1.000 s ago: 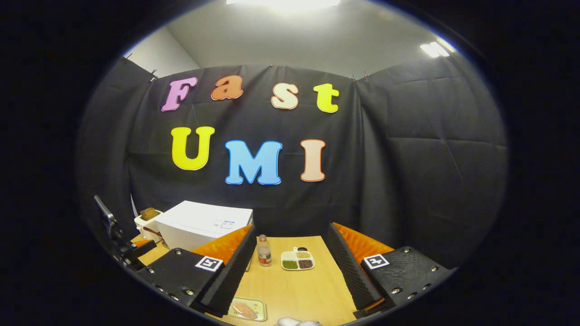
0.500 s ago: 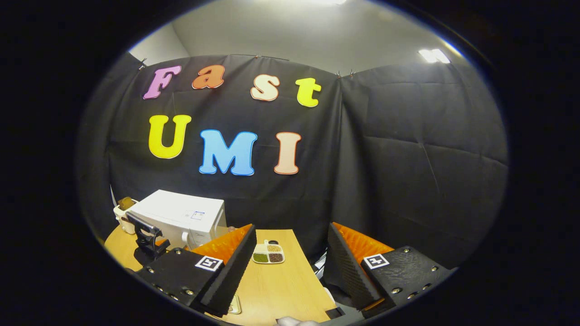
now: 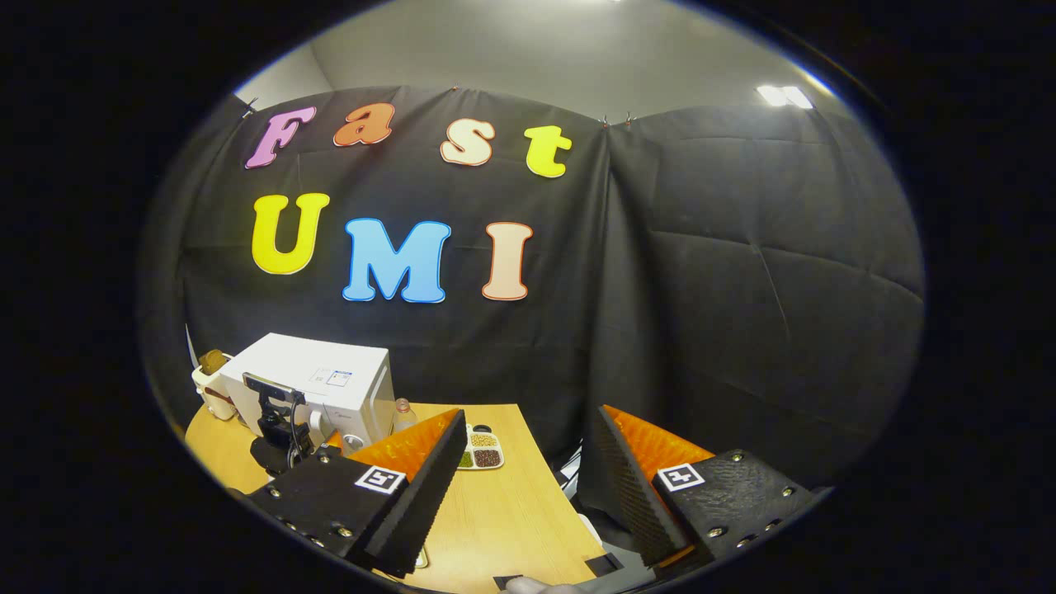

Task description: Open the microwave oven with the left hand, put the food in, and close the microwave oven.

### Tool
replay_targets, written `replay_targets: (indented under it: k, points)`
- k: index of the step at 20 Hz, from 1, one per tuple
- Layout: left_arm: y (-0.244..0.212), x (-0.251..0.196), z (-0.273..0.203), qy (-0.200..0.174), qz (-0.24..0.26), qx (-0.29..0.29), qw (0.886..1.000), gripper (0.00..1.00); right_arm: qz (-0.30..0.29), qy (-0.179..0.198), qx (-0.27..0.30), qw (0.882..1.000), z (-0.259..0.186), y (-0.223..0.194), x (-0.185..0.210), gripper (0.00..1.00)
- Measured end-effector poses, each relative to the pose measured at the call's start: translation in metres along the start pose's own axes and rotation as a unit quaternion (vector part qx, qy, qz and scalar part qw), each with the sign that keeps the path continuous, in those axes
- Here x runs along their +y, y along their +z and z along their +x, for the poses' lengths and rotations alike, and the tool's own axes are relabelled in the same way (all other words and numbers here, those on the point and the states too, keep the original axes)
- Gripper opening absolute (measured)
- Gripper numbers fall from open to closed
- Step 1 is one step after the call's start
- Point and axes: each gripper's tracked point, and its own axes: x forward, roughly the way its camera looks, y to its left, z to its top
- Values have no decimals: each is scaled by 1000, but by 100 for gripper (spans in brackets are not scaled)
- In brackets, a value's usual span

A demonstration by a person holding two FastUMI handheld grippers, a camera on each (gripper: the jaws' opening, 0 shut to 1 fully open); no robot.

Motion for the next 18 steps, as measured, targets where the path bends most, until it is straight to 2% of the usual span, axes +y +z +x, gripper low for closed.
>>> replay_targets:
  k: [1, 2, 3, 6, 9, 13, 18]
  points:
    - [1, 1, 1, 1, 4, 1, 1000, 87, -3, -2, -2, 1000, -1, 0, -1, 95]
    - [2, 1, 2, 3, 7, -1, 1000, 76, -5, -2, -4, 1000, -2, 2, 0, 95]
    - [5, 2, 3, 7, 10, -5, 1000, 71, -8, -1, -5, 1000, -3, 1, 0, 95]
    - [6, 3, 2, 7, 11, -8, 1000, 35, -12, 1, -6, 1000, -3, 3, 0, 95]
    - [6, 3, 3, 0, 15, -4, 1000, 33, -11, 2, -7, 1000, -4, 2, 0, 95]
    - [5, 4, 1, -4, 16, 2, 1000, 23, -13, 8, -5, 1000, -6, -1, 3, 95]
    - [1, 6, -5, -4, 9, 20, 1000, 21, -14, 17, -3, 1000, -8, -3, 9, 95]
